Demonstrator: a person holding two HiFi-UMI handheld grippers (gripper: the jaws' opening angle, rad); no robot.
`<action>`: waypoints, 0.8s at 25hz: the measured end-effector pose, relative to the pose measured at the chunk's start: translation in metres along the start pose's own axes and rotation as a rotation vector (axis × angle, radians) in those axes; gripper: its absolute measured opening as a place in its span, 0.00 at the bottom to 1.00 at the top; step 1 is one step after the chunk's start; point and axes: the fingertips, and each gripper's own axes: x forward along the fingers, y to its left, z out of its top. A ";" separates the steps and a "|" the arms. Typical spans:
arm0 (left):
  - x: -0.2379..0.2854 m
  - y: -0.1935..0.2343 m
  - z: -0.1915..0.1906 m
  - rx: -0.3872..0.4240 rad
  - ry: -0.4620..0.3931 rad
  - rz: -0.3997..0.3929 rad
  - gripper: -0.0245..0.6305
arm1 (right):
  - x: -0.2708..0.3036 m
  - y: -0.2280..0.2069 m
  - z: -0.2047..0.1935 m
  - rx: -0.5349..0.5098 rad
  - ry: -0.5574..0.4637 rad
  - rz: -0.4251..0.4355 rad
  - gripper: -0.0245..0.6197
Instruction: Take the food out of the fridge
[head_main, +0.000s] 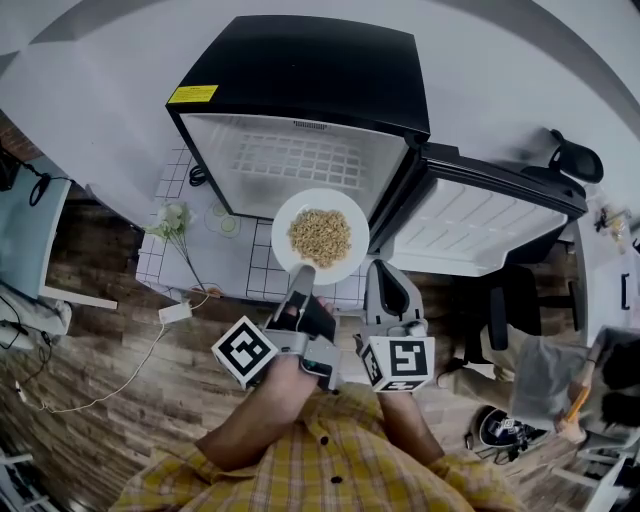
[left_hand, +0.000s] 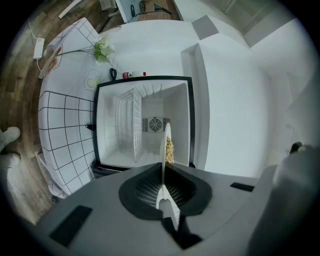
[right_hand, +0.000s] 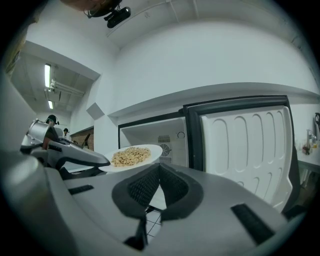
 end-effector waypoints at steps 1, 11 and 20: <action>-0.001 -0.001 -0.001 0.000 0.000 -0.001 0.07 | -0.001 0.001 0.000 -0.002 0.000 0.000 0.05; -0.010 0.001 -0.004 0.006 0.007 0.007 0.07 | -0.008 0.002 -0.006 0.019 0.012 -0.001 0.05; -0.013 0.003 0.000 0.000 -0.001 0.011 0.07 | -0.008 0.010 -0.007 0.020 0.014 0.021 0.05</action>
